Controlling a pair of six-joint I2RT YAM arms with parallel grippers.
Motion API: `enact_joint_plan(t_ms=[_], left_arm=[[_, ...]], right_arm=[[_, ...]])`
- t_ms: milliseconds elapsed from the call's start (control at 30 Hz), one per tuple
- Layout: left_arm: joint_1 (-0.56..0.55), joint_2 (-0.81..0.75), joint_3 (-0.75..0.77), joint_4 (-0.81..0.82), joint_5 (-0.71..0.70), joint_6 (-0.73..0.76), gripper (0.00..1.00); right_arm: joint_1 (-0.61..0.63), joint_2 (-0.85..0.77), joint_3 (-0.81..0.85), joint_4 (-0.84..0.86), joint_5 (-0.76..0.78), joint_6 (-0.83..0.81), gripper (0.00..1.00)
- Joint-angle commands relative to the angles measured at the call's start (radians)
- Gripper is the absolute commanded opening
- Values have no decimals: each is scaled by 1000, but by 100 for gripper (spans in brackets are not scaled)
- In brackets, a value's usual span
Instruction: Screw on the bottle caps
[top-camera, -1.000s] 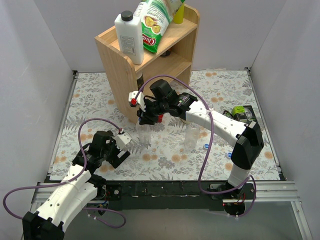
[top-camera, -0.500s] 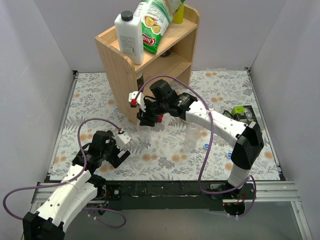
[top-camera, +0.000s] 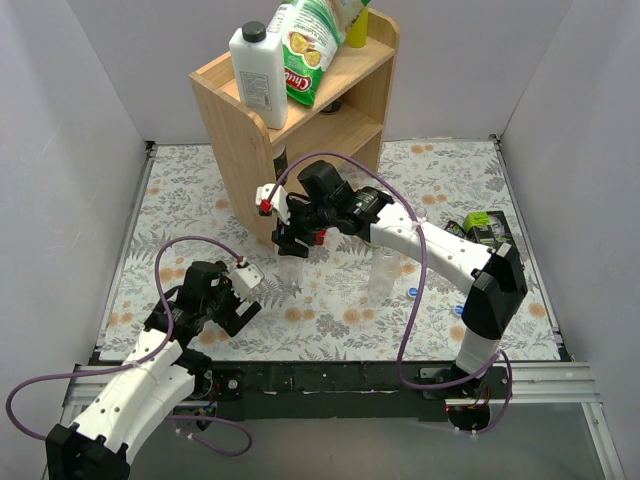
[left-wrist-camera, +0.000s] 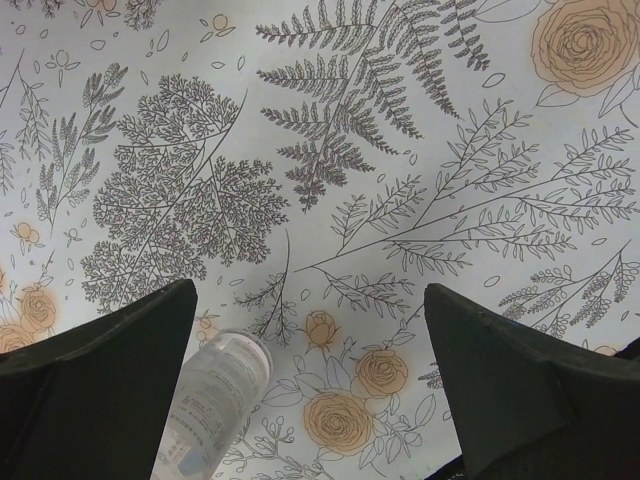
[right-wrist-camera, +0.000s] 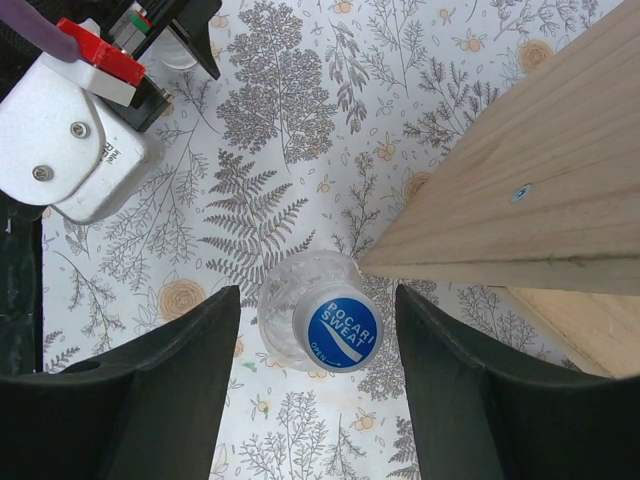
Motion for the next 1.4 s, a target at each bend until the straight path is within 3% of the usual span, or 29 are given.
enact_joint_plan(t_ms=[0, 167, 233, 333, 400, 500, 600, 733, 900, 1200, 1300, 1367], left_arm=[[7, -10, 0, 9, 25, -1, 98], [9, -11, 5, 1, 43, 2, 98], [9, -11, 23, -6, 69, 2, 98], [9, -10, 78, -37, 144, -1, 98], [9, -10, 111, -66, 185, 25, 98], [7, -27, 163, -66, 270, 49, 98], [9, -28, 230, -75, 392, 62, 98], [7, 28, 327, -97, 566, 41, 98], [9, 84, 398, -81, 696, -12, 98], [7, 169, 497, -81, 753, -47, 98], [9, 200, 549, -63, 793, -85, 98], [3, 242, 591, -52, 813, -98, 98]], right_arm=[[6, -21, 36, 46, 26, 8, 71], [6, -25, 56, 50, 29, 22, 75], [6, -28, 157, 23, 58, 75, 77], [-2, -79, 262, -17, 49, 48, 80], [-19, -166, 236, -37, 108, 48, 85], [-122, -336, 48, -37, 130, 66, 89], [-331, -476, -149, -89, 11, 82, 84], [-488, -669, -342, -102, -65, 25, 83], [-519, -788, -561, -39, -92, 31, 85], [-523, -814, -769, 183, -112, 69, 86], [-525, -791, -798, 230, -170, 77, 78], [-523, -776, -803, 257, -200, 89, 64]])
